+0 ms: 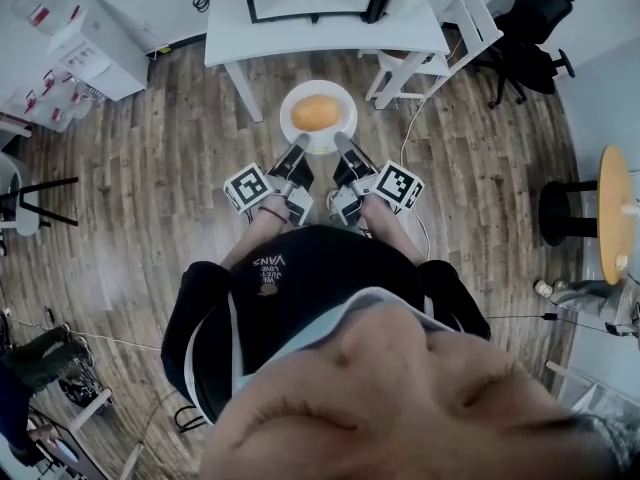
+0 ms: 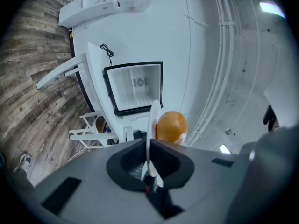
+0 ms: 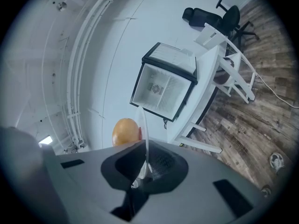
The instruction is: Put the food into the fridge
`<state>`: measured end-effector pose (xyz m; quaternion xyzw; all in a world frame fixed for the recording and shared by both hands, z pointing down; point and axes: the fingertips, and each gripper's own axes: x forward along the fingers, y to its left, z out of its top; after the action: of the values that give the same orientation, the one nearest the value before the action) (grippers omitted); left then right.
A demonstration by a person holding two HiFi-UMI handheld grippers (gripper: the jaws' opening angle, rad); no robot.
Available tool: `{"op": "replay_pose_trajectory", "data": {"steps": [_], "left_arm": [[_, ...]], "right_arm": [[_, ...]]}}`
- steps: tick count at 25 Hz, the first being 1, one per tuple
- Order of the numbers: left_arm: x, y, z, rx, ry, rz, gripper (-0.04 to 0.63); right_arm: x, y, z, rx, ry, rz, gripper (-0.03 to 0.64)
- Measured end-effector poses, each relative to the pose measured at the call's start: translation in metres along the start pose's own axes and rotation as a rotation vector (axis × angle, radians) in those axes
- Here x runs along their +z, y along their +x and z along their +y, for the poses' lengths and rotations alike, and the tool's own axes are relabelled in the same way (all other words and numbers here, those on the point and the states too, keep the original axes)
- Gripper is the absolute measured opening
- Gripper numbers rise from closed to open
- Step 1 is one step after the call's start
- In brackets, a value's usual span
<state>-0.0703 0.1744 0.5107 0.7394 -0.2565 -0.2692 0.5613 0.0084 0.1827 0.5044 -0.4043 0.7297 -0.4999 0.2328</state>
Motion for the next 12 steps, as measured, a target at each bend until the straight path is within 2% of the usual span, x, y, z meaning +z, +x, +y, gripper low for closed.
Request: {"op": "replay_pose_trajectory", "data": {"steps": [3, 6, 9, 12], "left_arm": [[0.006, 0.012, -0.001, -0.015, 0.010, -0.008, 0.029], [0.009, 0.015, 0.003, -0.016, 0.009, -0.021, 0.029], [0.010, 0.025, 0.003, -0.032, 0.004, -0.035, 0.029], [0.016, 0.048, 0.007, -0.021, 0.011, -0.046, 0.029]], "right_arm": [[0.010, 0.005, -0.009, -0.038, -0.013, 0.008, 0.020], [0.013, 0.014, -0.003, 0.034, -0.011, 0.007, 0.020], [0.021, 0.017, -0.012, 0.013, -0.018, 0.021, 0.020], [0.042, 0.030, -0.013, 0.060, -0.007, 0.029, 0.020]]}}
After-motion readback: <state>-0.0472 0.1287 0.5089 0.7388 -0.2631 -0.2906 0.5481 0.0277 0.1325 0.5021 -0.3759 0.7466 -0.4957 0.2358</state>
